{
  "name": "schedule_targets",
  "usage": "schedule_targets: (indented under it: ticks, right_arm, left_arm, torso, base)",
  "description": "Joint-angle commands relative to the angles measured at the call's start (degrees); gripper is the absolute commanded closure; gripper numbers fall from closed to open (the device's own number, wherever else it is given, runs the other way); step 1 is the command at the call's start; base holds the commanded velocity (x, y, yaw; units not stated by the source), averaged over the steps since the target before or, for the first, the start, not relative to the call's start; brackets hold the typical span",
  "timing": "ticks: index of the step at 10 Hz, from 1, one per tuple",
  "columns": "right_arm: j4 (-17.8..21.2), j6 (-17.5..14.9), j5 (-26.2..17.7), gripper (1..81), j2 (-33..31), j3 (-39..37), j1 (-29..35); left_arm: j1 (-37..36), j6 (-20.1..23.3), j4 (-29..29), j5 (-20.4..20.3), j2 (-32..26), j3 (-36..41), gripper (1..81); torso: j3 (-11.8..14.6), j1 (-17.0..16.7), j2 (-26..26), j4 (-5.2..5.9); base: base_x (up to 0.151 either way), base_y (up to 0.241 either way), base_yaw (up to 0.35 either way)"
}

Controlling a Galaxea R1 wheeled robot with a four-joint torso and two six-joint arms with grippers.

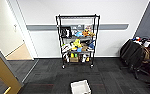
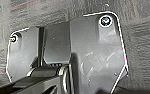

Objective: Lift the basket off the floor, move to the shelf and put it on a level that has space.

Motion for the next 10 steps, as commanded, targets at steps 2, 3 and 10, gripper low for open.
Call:
schedule_targets:
  ticks: [2, 3, 10]
  right_arm:
    - [0.15, 0.23, -0.8, 1.0, -0.18, 0.01, 1.71]
    - [0.15, 0.23, -0.7, 1.0, -0.27, -0.07, 1.79]
    - [-0.46, 0.14, -0.79, 1.0, 0.16, -0.16, 1.18]
  left_arm:
    - [-2.86, 0.23, 0.64, 2.58, -0.45, 0.12, 1.0]
    - [-2.86, 0.23, 0.64, 2.58, -0.53, 0.12, 1.0]
    - [-2.77, 0.23, 0.55, 2.58, -0.62, 0.12, 1.0]
  torso:
    - [-0.02, 0.07, 0.02, 0.0]
    - [-0.02, 0.07, 0.04, 0.0]
    - [-0.05, 0.09, 0.06, 0.0]
  base:
    - [0.092, 0.0, 0.0]
    - [0.109, 0.0, 0.0]
    - [0.126, 0.0, 0.0]
